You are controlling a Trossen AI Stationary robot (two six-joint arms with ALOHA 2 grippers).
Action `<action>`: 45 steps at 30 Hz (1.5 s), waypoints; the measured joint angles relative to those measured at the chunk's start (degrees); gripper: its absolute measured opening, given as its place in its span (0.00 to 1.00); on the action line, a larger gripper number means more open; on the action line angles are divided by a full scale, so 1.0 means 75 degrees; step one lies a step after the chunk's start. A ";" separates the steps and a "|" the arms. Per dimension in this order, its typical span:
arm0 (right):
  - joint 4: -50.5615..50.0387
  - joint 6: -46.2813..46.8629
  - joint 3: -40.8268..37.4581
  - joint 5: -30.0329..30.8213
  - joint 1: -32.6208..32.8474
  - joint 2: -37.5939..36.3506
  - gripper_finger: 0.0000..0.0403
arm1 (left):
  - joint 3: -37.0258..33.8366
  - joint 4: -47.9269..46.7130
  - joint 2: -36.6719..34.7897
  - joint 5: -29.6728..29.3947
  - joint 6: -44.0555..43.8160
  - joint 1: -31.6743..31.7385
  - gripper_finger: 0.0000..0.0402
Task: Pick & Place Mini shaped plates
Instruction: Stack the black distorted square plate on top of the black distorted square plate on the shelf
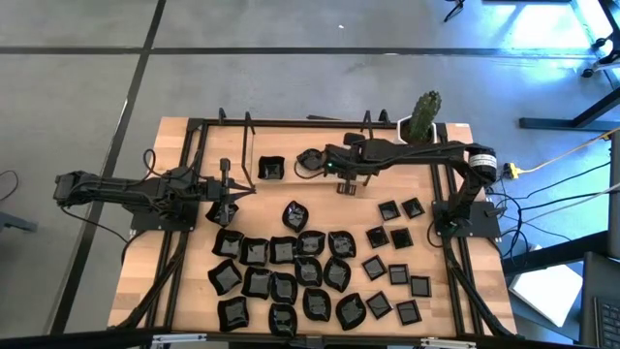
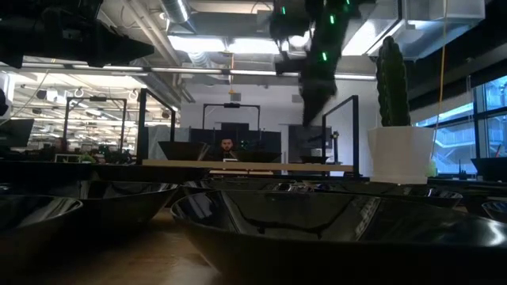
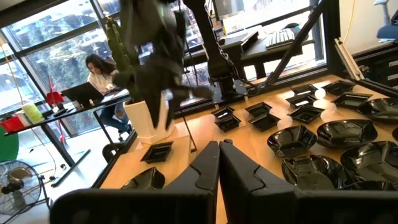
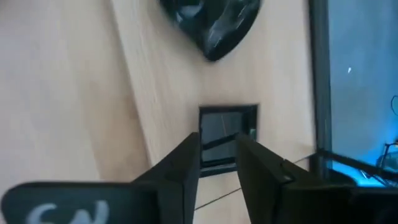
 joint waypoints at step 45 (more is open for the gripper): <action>0.8236 -0.0365 -0.8521 -0.4695 0.1390 -1.0597 0.01 | 0.0000 -0.0041 0.0000 0.0020 0.0006 -0.0002 0.02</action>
